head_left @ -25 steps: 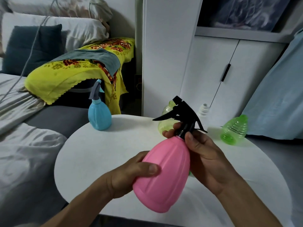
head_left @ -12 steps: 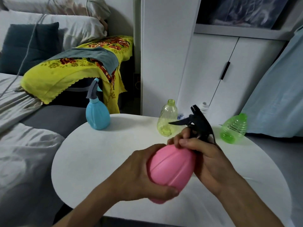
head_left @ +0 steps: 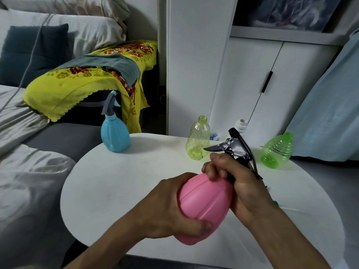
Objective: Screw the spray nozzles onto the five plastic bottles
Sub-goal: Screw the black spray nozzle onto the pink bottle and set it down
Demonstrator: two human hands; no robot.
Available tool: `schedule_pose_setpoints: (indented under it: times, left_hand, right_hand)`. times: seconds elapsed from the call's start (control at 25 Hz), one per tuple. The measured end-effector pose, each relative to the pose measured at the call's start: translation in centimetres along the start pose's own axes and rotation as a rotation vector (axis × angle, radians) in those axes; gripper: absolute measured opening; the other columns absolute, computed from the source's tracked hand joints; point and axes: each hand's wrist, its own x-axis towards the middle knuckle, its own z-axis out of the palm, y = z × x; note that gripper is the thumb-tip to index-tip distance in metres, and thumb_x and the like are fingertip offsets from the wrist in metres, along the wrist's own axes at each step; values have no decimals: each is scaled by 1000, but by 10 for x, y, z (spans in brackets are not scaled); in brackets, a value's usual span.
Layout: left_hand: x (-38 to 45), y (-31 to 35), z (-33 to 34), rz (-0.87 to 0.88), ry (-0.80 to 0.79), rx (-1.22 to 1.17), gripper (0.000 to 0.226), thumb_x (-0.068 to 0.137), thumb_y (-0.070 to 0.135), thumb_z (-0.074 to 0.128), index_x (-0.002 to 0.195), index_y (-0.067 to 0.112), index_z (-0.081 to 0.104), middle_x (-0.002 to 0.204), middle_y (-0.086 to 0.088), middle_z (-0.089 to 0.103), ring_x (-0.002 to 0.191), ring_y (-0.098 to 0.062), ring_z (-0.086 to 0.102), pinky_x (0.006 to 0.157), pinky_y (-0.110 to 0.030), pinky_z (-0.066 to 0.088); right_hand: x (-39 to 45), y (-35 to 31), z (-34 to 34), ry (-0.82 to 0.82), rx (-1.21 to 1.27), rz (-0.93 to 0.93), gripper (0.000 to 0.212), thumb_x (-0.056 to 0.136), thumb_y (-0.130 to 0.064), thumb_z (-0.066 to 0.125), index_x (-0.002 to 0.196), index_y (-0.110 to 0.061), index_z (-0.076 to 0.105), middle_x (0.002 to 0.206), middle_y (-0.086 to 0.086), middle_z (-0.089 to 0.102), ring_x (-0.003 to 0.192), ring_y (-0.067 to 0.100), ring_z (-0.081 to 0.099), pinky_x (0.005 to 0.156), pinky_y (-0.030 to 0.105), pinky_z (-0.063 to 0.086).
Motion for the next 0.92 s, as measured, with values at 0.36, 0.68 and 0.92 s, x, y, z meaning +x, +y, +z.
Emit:
schedule_pose_setpoints:
  times: [0.36,0.68,0.92]
  left_hand:
    - [5,-5,5,55,155,223,97,43,82,74,122,73,17,121,45,41,111,14,47,78,-6,50]
    - [2,-15,27,139,315,236,96,48,70,81,129,56,32,117,33,53,101,5,59,76,-16,56]
    - [5,-18,35,148,335,234,92,50,68,80,123,65,23,115,35,51,105,7,56,78,-10,52]
  right_hand:
    - [6,0,-11,-85,29,-119,36,73,-29,81,51,-18,55,64,6,69,81,20,69,81,29,56]
    - [10,7,8,203,-46,-184,37,77,-16,73,51,-13,47,62,18,43,63,22,58,68,27,55]
    - [12,9,8,273,-75,-220,46,84,-10,68,41,-20,53,50,4,54,57,16,59,71,31,49]
